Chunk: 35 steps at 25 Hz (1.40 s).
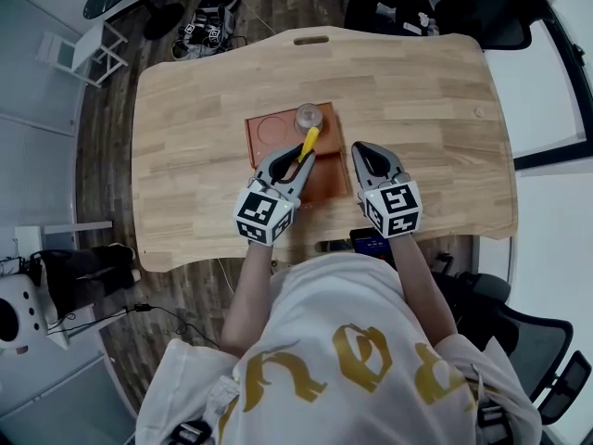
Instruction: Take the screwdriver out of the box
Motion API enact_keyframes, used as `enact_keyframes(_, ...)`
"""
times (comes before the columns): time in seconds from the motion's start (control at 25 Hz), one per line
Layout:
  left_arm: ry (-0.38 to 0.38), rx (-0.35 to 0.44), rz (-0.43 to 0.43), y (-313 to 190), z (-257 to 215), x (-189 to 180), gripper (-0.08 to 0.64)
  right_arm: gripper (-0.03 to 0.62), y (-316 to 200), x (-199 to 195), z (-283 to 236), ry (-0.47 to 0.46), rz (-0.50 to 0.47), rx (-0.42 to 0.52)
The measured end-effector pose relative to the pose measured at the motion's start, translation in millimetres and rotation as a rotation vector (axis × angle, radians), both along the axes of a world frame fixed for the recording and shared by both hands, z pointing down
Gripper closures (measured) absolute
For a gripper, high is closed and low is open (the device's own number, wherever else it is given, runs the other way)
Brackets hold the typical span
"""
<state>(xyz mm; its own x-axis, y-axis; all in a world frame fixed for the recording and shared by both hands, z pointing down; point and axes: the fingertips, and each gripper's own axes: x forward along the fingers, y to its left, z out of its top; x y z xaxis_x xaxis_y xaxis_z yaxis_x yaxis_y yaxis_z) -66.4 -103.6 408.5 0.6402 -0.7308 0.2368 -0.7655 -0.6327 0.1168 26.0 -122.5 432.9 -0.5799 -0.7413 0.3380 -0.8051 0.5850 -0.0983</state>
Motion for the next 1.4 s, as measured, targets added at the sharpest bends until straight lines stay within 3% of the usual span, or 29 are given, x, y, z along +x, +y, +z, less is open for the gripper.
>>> enact_keyframes(0.24, 0.026, 0.015, -0.031, -0.4, -5.3, -5.5, 0.483, 0.581, 1.6, 1.3, -2.5, 0.002, 0.006, 0.006)
enact_keyframes(0.48, -0.075, 0.055, 0.022, 6.3, -4.2, 7.2, 0.483, 0.581, 3.2, 3.4, -3.2, -0.01, 0.015, 0.0)
enact_keyframes(1.4, -0.112, 0.032, 0.065, 7.2, 11.2, 7.9, 0.485, 0.581, 1.0, 0.8, 4.6, -0.004, 0.021, -0.016)
